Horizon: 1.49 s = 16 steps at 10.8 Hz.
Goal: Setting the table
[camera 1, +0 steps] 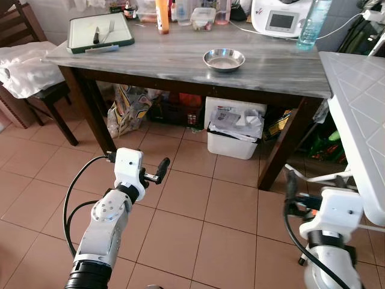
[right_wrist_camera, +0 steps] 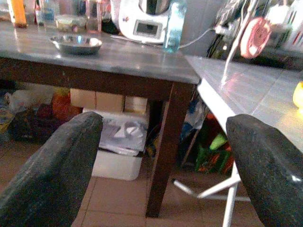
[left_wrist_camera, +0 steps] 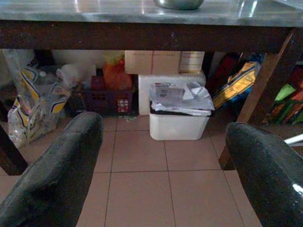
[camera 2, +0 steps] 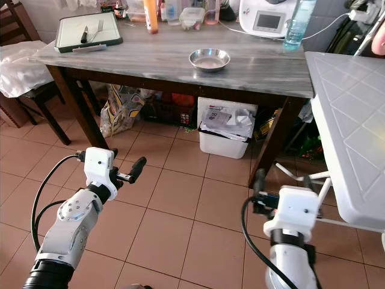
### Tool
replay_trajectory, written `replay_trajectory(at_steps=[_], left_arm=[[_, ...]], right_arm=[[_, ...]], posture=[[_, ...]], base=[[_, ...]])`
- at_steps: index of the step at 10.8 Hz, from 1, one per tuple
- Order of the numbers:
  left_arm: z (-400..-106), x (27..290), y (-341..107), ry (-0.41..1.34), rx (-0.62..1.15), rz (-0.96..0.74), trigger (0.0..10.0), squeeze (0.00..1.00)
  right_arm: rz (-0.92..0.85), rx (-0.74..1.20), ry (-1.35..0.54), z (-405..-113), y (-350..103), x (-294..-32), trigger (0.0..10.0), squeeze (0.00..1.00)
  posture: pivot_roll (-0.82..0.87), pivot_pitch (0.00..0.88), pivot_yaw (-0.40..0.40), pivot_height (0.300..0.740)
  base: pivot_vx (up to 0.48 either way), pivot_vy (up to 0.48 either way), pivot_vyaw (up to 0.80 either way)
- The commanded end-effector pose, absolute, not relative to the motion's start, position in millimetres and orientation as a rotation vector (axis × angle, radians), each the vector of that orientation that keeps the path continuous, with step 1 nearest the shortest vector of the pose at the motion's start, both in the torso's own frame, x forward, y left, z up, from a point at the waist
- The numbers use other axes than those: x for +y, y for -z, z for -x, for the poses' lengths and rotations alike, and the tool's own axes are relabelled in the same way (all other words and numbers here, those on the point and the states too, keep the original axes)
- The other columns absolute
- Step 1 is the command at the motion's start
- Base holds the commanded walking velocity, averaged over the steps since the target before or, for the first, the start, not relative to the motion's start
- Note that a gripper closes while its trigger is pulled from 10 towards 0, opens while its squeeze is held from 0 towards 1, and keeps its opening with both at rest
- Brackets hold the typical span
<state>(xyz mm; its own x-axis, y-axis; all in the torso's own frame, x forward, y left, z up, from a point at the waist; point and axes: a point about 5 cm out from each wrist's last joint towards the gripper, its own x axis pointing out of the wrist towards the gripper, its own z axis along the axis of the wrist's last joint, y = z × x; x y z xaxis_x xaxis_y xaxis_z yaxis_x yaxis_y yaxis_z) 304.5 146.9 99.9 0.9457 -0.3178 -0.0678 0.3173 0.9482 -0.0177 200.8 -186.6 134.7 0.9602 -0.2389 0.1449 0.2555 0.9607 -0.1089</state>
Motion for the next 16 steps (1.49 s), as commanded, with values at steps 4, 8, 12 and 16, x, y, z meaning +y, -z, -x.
replay_trajectory(at_steps=[4, 8, 12, 16], left_arm=[[-305.6, 144.9, -103.7, 0.35, 0.055, -0.001, 10.0, 0.0], [-306.3, 142.4, -103.5, 0.362, 0.061, 0.004, 10.0, 0.0], [-307.1, 140.8, -103.4, 0.37, 0.061, 0.008, 10.0, 0.0], [-308.3, 139.2, -103.9, 0.382, 0.059, 0.005, 10.0, 0.0]], right_arm=[[0.152, -0.143, 0.287, -198.1, -139.4, -191.6, 10.0, 0.0], [0.155, -0.146, 0.297, -198.7, -140.0, -190.4, 10.0, 0.0], [0.162, -0.152, 0.303, -199.9, -140.9, -191.2, 10.0, 0.0], [0.169, -0.156, 0.304, -200.5, -141.4, -190.8, 10.0, 0.0]], posture=[[0.06, 0.067, 0.03, 0.74], [0.06, 0.067, 0.035, 0.74], [0.06, 0.061, 0.035, 0.74], [0.05, 0.058, 0.035, 0.74]], base=[[0.0, -0.388, 0.0], [0.0, -0.48, 0.0], [0.0, -0.48, 0.0], [0.0, -0.48, 0.0]])
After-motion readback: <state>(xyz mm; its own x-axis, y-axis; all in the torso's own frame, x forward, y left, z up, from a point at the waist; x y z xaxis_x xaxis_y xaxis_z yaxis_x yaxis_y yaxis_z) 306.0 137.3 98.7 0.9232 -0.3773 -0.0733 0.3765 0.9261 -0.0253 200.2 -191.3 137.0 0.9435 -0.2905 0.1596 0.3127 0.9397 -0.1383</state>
